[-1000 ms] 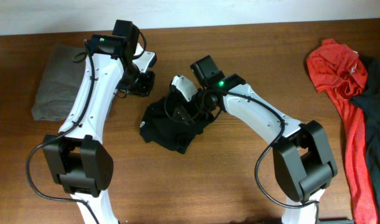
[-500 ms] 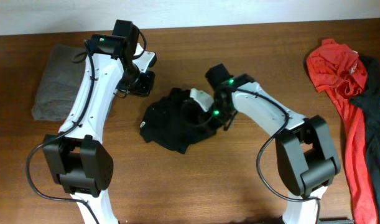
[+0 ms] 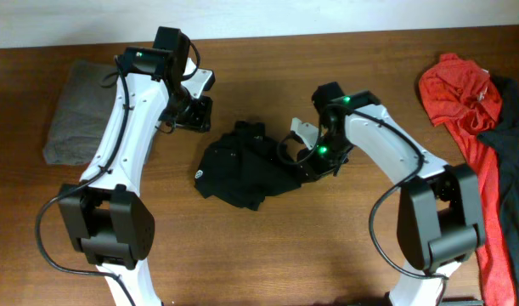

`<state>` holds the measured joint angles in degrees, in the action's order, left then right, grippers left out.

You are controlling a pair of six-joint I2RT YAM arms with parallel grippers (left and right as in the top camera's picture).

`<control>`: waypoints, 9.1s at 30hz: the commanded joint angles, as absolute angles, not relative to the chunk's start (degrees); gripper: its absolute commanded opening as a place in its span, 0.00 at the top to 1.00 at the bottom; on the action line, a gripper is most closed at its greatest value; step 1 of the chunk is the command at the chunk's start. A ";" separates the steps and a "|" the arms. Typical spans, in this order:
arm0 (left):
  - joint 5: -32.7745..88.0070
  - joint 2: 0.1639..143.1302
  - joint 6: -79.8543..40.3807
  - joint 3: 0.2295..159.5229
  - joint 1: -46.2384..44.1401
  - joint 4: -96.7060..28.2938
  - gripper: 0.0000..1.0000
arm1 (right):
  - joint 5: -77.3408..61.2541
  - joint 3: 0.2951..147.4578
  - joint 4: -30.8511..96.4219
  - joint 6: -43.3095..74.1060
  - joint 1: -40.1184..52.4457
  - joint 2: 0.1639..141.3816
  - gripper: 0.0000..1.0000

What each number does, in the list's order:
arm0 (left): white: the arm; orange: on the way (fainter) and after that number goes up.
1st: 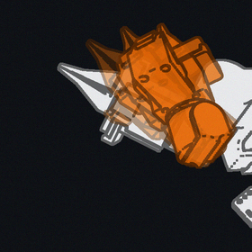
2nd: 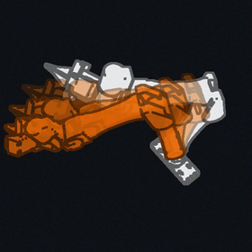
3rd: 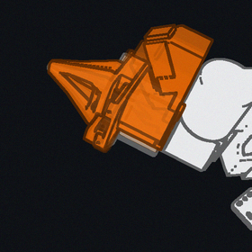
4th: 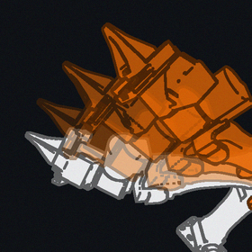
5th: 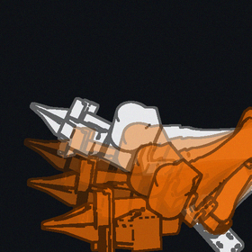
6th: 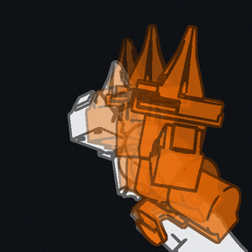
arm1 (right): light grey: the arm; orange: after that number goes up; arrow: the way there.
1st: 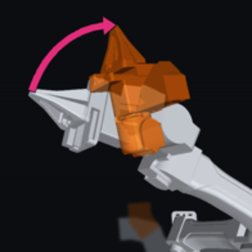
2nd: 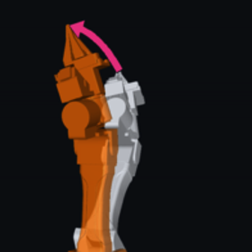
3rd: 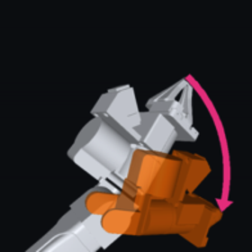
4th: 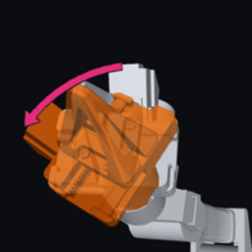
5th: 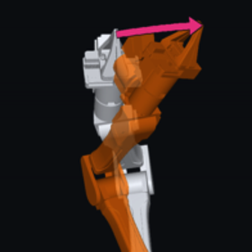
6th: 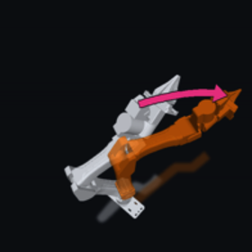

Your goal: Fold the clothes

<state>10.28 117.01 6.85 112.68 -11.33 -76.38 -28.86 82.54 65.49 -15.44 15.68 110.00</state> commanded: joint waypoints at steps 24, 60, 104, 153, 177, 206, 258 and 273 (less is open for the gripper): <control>20.75 116.77 -0.71 103.72 -9.74 -76.97 0.51 | -24.12 80.29 47.27 21.43 22.81 118.45 0.96; 28.29 116.66 -12.73 80.23 -10.13 -37.56 0.79 | -15.18 80.64 53.21 26.74 23.70 118.24 0.96; 42.24 129.21 -7.75 77.67 -10.79 -37.47 0.65 | -21.37 81.91 41.98 24.25 21.47 123.15 0.96; 17.80 127.61 -53.69 101.08 22.92 -31.11 1.00 | -24.58 81.95 56.40 10.68 8.23 86.72 0.96; 20.27 97.14 -31.97 93.91 28.40 -46.68 0.01 | -25.04 82.02 56.60 10.72 8.23 86.70 0.96; 31.73 56.07 32.62 96.90 11.62 -69.45 0.01 | -6.83 104.49 74.39 -2.57 7.75 48.60 0.01; 31.70 56.23 32.62 96.90 11.62 -73.43 0.01 | -8.40 0.64 4.40 -4.05 4.82 0.60 0.01; 31.68 56.23 32.64 96.90 11.60 -73.43 0.01 | -8.40 0.64 4.38 -4.05 4.84 0.62 0.01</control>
<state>30.94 56.14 31.92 96.64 11.94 -73.52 -7.62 1.21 4.60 -4.16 5.21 0.91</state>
